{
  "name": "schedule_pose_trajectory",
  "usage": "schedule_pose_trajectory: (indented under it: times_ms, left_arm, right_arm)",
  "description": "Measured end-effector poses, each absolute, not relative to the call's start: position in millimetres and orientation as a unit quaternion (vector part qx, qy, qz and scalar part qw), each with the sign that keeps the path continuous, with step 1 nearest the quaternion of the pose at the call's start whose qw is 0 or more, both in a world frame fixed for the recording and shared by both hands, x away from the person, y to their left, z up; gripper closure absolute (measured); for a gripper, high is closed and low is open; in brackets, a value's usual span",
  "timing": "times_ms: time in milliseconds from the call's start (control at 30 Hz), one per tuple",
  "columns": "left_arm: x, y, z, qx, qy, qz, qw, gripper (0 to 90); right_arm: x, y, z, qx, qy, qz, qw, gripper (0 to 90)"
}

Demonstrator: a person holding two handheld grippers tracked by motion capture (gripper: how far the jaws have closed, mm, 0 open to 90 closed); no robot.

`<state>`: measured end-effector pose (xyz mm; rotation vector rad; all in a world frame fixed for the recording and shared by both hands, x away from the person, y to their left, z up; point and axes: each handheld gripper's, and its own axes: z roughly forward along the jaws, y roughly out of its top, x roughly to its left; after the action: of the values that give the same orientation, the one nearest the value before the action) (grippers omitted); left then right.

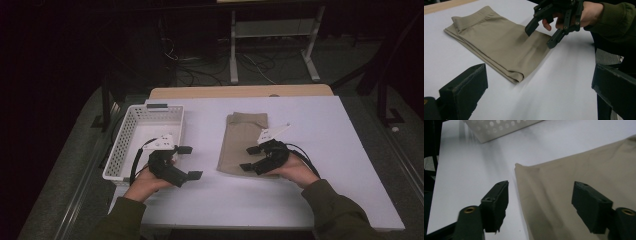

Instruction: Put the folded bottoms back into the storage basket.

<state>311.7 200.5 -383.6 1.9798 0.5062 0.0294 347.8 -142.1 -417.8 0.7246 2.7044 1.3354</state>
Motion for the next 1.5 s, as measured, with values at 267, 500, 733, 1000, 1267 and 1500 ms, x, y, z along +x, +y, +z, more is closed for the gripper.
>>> schedule_pose_trajectory:
  times_ms: [267,500,733,1000,1267,1500]
  left_arm:
    - [311.8,200.6,-383.8,0.826,0.211,0.011,0.522,0.2]
    - [312.3,200.1,-383.9,0.828,0.211,0.009,0.519,0.2]
    - [311.9,199.8,-384.0,0.829,0.211,0.01,0.519,0.2]
    - [312.4,199.9,-383.9,0.83,0.209,0.006,0.517,0.2]
    - [313.0,200.7,-383.5,0.827,0.211,0.004,0.521,0.2]
    - [312.1,200.4,-382.1,0.827,0.209,0.015,0.521,0.2]
  right_arm:
    - [346.4,-144.8,-423.8,0.228,0.88,0.417,0.014,47.6]
    - [345.6,-144.6,-431.3,0.225,0.886,0.405,0.008,55.8]
    - [344.0,-139.1,-436.6,0.216,0.894,0.392,0.011,56.4]
    - [341.7,-136.4,-442.7,0.21,0.902,0.377,0.024,56.0]
    - [334.2,-132.5,-445.9,0.19,0.91,0.364,0.053,54.7]
    - [328.0,-130.1,-447.6,0.167,0.916,0.351,0.097,62.9]
